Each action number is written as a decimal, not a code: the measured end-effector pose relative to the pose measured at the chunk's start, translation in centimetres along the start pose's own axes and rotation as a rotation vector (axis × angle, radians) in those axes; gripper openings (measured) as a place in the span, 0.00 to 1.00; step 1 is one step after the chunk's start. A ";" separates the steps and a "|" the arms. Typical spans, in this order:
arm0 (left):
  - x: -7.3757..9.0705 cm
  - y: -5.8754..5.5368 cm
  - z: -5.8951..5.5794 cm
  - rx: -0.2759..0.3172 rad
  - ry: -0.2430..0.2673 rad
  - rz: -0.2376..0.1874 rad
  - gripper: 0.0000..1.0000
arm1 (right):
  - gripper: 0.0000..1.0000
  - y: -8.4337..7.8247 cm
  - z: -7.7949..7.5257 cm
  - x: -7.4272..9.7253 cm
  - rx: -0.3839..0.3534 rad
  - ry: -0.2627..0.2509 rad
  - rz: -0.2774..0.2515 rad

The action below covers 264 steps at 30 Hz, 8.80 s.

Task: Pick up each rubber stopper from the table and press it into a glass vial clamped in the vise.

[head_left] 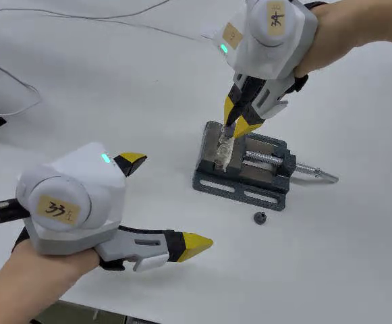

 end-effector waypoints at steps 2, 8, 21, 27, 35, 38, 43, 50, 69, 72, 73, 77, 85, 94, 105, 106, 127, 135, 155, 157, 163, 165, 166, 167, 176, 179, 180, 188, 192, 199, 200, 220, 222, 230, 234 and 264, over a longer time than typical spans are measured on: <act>0.0 -0.1 0.0 0.002 0.000 0.002 0.94 | 0.05 0.0 0.0 -0.2 -0.001 0.001 0.000; 0.0 -0.3 0.0 0.010 0.001 0.005 0.94 | 0.05 0.0 -0.1 -0.4 0.001 0.003 0.007; -0.1 -0.3 -0.3 0.017 -0.007 0.004 0.94 | 0.05 0.1 0.1 -0.5 -0.072 -0.019 0.020; -0.2 -0.2 -0.5 0.020 -0.011 0.001 0.94 | 0.04 -0.1 -0.1 -0.5 -0.149 -0.052 0.000; -0.2 -0.1 -0.7 0.021 -0.014 -0.004 0.94 | 0.04 -0.1 0.2 -0.5 -0.234 -0.086 -0.051; -0.2 -0.1 -0.8 0.018 -0.017 -0.003 0.93 | 0.05 -0.2 0.0 -0.5 -0.217 -0.086 -0.039; -0.1 0.0 -0.8 0.020 -0.017 -0.004 0.93 | 0.06 -0.2 0.0 -0.4 -0.184 -0.088 -0.034; -0.1 0.0 -0.8 0.020 -0.018 -0.002 0.93 | 0.07 -0.2 -0.1 -0.4 -0.159 -0.094 -0.027; -0.2 -0.1 -0.7 0.019 -0.020 0.000 0.93 | 0.12 -0.1 0.0 0.5 -0.157 -0.092 -0.045; -0.2 0.0 -0.5 0.014 -0.019 0.000 0.93 | 0.10 -0.1 0.0 0.7 -0.158 -0.089 -0.049; -0.3 0.0 -0.5 0.014 -0.018 -0.001 0.93 | 0.09 0.0 0.1 0.8 -0.162 -0.088 -0.053; -0.3 0.2 -0.4 0.016 -0.017 -0.003 0.93 | 0.05 0.0 0.3 0.8 -0.171 -0.083 -0.060; -0.5 -0.1 -0.4 0.019 -0.019 0.002 0.93 | 0.02 -0.1 0.5 0.2 -0.186 -0.074 -0.067; -0.5 -0.5 -0.6 0.023 -0.024 0.011 0.93 | 0.00 0.1 0.4 0.2 -0.192 -0.076 -0.075; -0.8 -0.5 -1.0 0.034 -0.033 0.015 0.93 | 0.00 0.1 0.7 -0.1 -0.251 -0.081 -0.101; -0.8 -0.5 -1.1 0.034 -0.034 0.014 0.92 | 0.00 0.1 0.7 -0.1 -0.253 -0.083 -0.102; -1.9 -0.3 -1.1 0.054 -0.047 0.010 0.92 | 0.00 -0.4 -0.1 -0.4 -0.321 -0.061 -0.079; -1.8 -0.3 -1.0 0.061 -0.040 0.012 0.92 | 0.00 -0.4 -0.2 -0.6 -0.332 -0.045 -0.064; -2.2 0.1 -1.2 0.065 -0.044 -0.001 0.92 | 0.00 0.0 -0.8 -0.7 -0.421 -0.045 0.000; -2.0 0.4 -1.0 0.071 -0.040 -0.007 0.92 | 0.00 0.0 -0.7 -0.7 -0.424 -0.045 0.005; -1.7 1.0 -0.8 0.058 -0.029 -0.017 0.92 | 0.00 0.0 -0.5 -0.6 -0.476 -0.052 -0.045; -1.5 1.2 -0.8 0.056 -0.027 -0.023 0.92 | 0.00 -0.1 -0.4 -0.6 -0.488 -0.061 -0.072; -1.5 1.4 -0.7 0.055 -0.023 -0.026 0.92 | 0.00 -0.1 -0.3 -0.5 -0.493 -0.063 -0.084; -1.4 1.4 -0.7 0.056 -0.023 -0.026 0.92 | 0.00 -0.1 -0.3 -0.5 -0.497 -0.063 -0.094; -0.7 2.0 -0.9 0.020 -0.026 -0.031 0.92 | 0.00 -0.1 -0.4 -0.5 -0.540 -0.085 -0.185; -0.4 2.2 -1.0 0.010 -0.024 -0.031 0.92 | 0.00 -0.2 -0.4 -0.5 -0.536 -0.089 -0.187; -0.2 2.3 -1.0 0.011 -0.022 -0.034 0.92 | 0.00 -0.3 -0.4 -0.4 -0.533 -0.091 -0.189; 0.1 2.5 -1.3 -0.008 -0.023 -0.030 0.93 | 0.00 -0.3 -0.1 -0.4 -0.506 -0.105 -0.195; 0.3 2.6 -1.5 -0.012 -0.023 -0.032 0.93 | 0.00 -0.4 -0.2 -0.4 -0.474 -0.121 -0.194; 0.4 2.6 -1.6 -0.015 -0.021 -0.032 0.93 | 0.00 -0.5 0.0 -0.3 -0.449 -0.151 -0.213; 0.4 2.6 -1.6 -0.015 -0.020 -0.033 0.93 | 0.00 -0.3 0.2 -0.3 -0.442 -0.153 -0.214; 0.7 3.0 -1.2 -0.039 -0.013 -0.029 0.93 | 0.16 0.0 1.3 0.0 -0.399 -0.177 -0.219; 0.8 3.1 -1.3 -0.039 -0.014 -0.029 0.93 | 0.17 -0.1 1.5 0.0 -0.387 -0.197 -0.225; 0.9 3.2 -1.5 -0.051 -0.019 -0.029 0.93 | 0.42 0.1 3.4 0.5 -0.398 -0.268 -0.341; 0.9 3.4 -1.6 -0.064 -0.023 -0.028 0.93 | 0.51 -0.5 4.4 0.2 -0.430 -0.286 -0.375; 1.1 4.9 -2.7 -0.137 -0.049 -0.016 0.94 | 0.99 -4.3 15.6 -2.3 -0.694 -0.480 -0.658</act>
Point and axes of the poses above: the centre of the closed fingertips' face, and the gripper's own axes: x roughly backward along the fingers, z roughly to its left, y roughly out of its top, the point moved 2 cm from there along x, roughly backward along the fingers, and after that the axes turned 12 degrees about y, right-handed, at the moved point
